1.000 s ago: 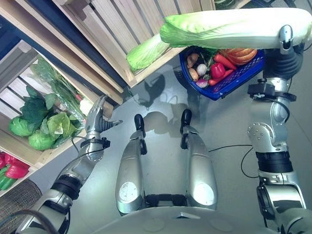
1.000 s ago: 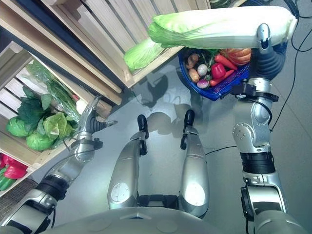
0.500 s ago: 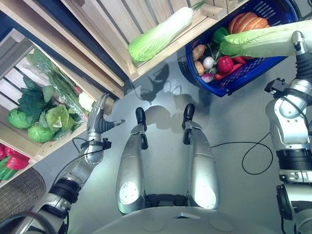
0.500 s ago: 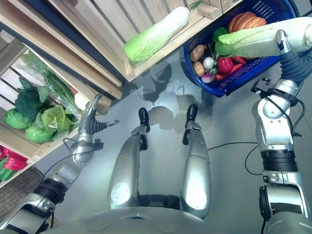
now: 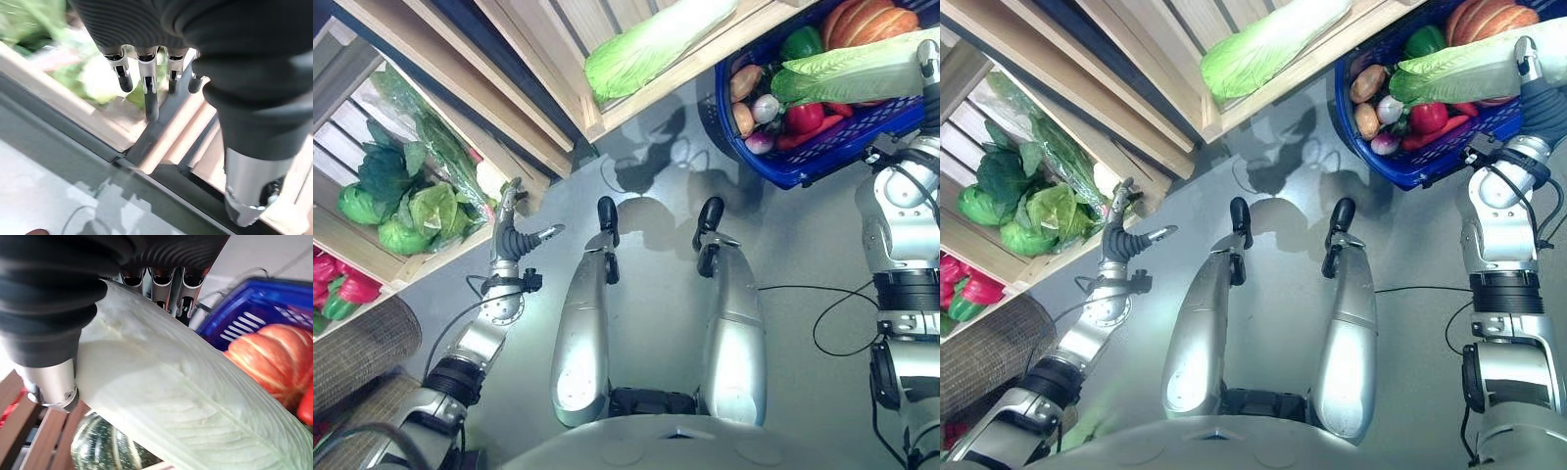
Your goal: Pick up fruits and vegetables into the basket
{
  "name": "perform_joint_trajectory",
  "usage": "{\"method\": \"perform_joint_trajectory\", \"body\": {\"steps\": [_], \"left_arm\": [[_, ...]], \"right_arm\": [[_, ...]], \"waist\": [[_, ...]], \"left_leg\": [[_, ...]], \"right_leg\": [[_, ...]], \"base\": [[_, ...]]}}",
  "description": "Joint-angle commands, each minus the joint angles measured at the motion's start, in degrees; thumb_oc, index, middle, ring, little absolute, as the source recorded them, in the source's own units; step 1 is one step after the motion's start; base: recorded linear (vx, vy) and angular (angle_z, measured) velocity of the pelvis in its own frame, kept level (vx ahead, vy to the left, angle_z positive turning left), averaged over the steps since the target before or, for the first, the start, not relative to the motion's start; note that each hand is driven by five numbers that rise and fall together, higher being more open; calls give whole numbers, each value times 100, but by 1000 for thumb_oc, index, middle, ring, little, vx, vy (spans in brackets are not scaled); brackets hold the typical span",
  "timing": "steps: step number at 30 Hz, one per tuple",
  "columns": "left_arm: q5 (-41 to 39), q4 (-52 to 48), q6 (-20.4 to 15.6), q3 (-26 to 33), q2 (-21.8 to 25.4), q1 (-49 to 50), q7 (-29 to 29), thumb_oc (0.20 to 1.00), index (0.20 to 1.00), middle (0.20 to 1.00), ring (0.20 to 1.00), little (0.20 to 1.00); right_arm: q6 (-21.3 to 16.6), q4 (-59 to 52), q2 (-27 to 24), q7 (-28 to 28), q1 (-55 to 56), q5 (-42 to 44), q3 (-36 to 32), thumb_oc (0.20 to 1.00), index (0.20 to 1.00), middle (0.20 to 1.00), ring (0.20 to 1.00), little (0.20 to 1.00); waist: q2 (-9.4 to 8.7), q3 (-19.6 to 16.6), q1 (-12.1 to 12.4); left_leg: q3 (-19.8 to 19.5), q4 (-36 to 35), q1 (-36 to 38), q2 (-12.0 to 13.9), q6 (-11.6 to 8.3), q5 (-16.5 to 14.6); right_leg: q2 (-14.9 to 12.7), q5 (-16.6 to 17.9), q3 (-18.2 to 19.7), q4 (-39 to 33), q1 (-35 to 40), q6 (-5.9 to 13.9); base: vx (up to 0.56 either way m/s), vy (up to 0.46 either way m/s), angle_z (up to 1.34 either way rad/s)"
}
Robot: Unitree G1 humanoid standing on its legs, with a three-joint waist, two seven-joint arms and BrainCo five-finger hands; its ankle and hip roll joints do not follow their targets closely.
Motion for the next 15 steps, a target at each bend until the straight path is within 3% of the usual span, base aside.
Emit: {"method": "perform_joint_trajectory", "body": {"steps": [1,15], "left_arm": [[-571,873,386,284,-13,930,-45,1000,1000,1000,1000,1000],[-547,942,102,237,-1,1078,-234,1000,1000,1000,1000,1000]], "right_arm": [[-257,-16,-447,74,-110,154,-231,200,200,200,200,200],[187,1905,-817,232,-1060,702,119,200,200,200,200,200]], "waist": [[215,-232,11],[558,-232,190]], "left_leg": [[141,108,-432,-89,281,-270],[36,359,-929,-128,295,-274]], "right_leg": [[129,-405,-186,389,-209,318],[-12,-546,-56,946,-904,207]], "base": [[16,-30,11],[8,-10,7]]}}
